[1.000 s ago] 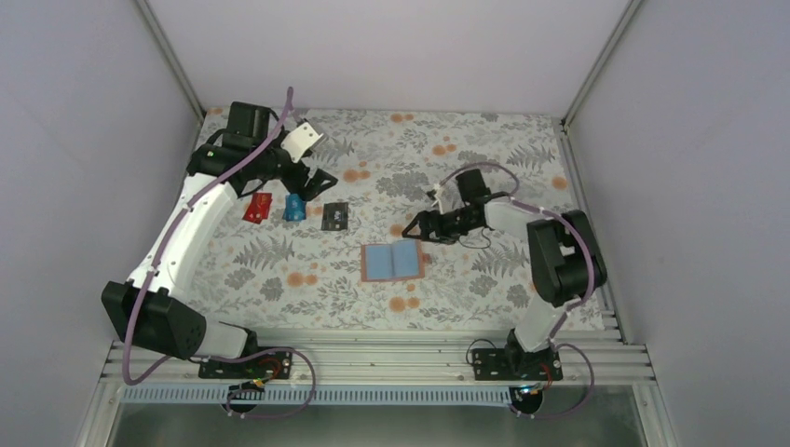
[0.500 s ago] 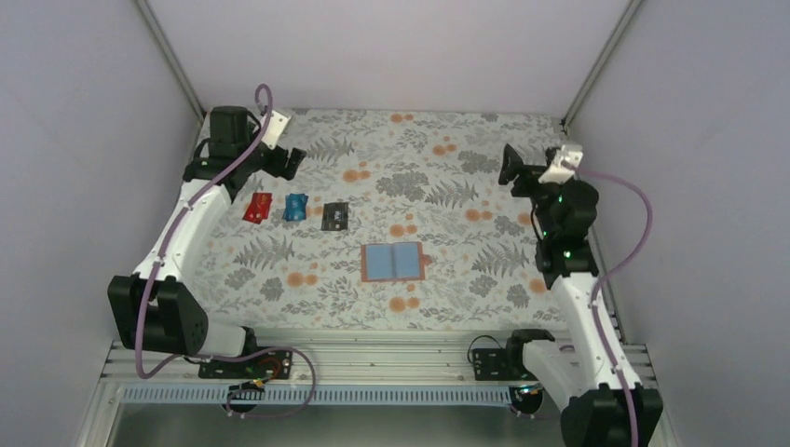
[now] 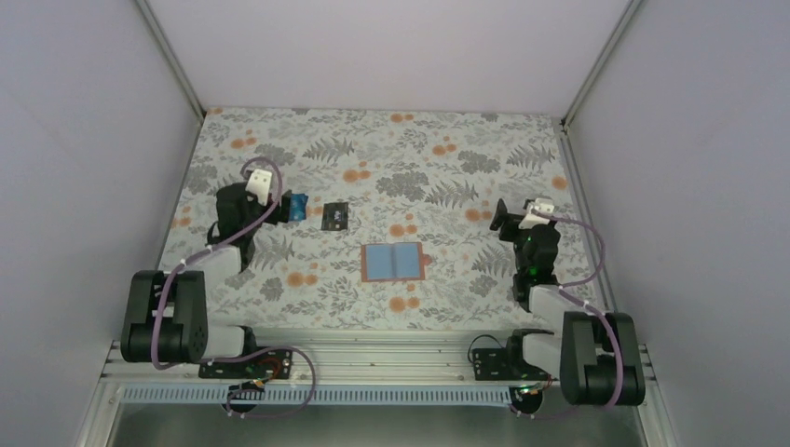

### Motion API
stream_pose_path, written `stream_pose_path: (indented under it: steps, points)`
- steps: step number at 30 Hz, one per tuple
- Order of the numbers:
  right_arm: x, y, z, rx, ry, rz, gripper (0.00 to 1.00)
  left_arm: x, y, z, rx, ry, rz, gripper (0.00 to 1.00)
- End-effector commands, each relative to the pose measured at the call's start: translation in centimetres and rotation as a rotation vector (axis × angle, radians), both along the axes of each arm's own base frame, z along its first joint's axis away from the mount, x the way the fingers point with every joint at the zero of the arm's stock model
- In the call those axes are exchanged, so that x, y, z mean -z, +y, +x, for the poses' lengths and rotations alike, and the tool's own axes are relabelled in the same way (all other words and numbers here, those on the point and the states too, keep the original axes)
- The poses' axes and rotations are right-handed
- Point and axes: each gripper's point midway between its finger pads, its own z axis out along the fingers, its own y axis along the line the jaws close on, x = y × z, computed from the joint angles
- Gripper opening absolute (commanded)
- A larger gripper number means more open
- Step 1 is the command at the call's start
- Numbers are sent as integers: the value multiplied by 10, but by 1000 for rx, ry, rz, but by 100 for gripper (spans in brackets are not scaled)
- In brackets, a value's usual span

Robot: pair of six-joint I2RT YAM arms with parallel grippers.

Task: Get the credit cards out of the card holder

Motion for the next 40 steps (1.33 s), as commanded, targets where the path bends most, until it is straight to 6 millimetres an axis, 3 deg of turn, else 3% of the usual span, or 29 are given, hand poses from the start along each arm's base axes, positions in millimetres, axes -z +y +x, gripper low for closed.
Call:
stream_pose_path:
  steps: [1, 8, 14, 40]
  points:
    - [-25, -1, 3, -3, -157, -48, 99, -34, -1, -13, 17, -261, -43, 100]
    - [-26, 15, 28, -118, -170, -95, 99, -18, 6, -22, 7, -359, -1, 100]
    - [-2, 26, 47, -195, -116, -114, 99, -7, 7, -21, 16, -343, -8, 100]
    - [1, 30, 51, -230, -93, -118, 99, -6, 8, -19, 14, -336, -13, 100]
